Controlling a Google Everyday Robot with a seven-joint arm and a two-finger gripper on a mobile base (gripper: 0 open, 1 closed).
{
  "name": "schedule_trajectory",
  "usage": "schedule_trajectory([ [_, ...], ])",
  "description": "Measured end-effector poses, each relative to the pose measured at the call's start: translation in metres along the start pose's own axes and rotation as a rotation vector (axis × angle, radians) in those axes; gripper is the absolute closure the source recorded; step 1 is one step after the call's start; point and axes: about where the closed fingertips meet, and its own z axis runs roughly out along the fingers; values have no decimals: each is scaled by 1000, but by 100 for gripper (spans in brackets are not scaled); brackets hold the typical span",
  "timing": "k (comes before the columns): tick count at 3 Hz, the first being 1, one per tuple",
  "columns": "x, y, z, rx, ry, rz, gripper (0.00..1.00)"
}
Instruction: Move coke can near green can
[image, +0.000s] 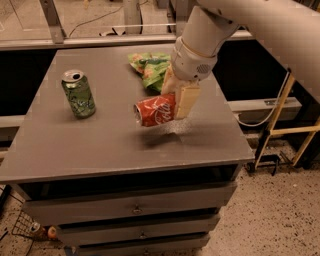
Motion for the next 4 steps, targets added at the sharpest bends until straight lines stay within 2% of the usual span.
schedule_trajectory([
  [2, -50, -44, 4, 44, 10, -139, 100],
  [4, -92, -79, 32, 38, 35, -221, 100],
])
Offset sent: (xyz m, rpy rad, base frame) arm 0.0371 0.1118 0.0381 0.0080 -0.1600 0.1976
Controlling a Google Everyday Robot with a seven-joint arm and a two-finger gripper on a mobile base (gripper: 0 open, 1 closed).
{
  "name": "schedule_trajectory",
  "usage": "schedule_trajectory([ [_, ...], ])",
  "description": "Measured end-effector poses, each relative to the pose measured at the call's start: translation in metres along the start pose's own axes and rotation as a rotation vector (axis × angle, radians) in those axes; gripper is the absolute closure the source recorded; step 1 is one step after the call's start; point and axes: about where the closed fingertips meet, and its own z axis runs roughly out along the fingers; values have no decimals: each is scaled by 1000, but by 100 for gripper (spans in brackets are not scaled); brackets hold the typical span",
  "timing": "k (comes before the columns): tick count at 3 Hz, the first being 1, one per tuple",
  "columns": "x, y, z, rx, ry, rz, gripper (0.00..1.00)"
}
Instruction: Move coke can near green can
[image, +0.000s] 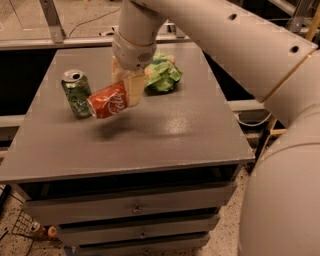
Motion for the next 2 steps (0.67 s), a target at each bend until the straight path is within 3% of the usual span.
schedule_trajectory([
  [2, -30, -23, 37, -37, -47, -67, 100],
])
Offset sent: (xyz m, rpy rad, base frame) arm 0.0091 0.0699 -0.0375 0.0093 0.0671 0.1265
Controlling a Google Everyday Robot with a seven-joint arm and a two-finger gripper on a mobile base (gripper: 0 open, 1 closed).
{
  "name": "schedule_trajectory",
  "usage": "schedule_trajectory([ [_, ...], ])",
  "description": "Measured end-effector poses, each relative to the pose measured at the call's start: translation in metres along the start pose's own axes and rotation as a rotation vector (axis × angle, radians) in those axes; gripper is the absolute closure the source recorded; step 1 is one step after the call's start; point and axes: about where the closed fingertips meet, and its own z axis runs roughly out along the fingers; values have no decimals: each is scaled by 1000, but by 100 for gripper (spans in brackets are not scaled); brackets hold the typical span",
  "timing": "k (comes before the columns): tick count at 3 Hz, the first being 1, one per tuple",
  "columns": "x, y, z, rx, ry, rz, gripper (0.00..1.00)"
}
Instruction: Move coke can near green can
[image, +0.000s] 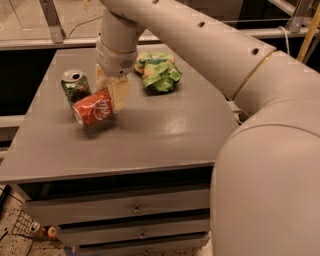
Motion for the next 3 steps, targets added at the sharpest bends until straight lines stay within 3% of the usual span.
schedule_trajectory([
  [1, -3, -7, 19, -28, -24, -7, 100],
  [2, -4, -8, 23, -30, -28, -8, 85],
  [3, -5, -9, 25, -30, -29, -9, 63],
])
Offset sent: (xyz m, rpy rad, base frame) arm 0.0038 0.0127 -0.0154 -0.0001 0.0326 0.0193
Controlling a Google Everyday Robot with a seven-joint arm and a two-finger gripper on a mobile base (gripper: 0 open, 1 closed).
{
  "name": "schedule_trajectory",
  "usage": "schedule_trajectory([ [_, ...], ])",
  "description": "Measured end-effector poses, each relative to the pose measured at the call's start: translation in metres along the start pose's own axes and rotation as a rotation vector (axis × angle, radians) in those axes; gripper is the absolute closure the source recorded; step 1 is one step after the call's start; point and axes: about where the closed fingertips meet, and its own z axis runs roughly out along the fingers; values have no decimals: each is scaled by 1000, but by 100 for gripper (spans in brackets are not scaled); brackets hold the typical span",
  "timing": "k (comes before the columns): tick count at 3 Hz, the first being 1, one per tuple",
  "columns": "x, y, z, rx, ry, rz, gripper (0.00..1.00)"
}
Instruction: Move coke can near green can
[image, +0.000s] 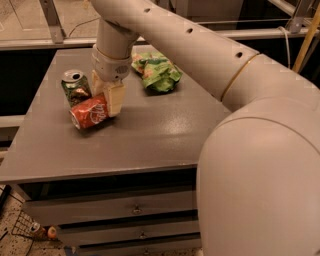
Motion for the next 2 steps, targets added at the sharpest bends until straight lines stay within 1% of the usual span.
schedule_trajectory([
  [1, -1, -1, 3, 1, -2, -1, 32],
  [2, -1, -2, 5, 1, -3, -2, 9],
])
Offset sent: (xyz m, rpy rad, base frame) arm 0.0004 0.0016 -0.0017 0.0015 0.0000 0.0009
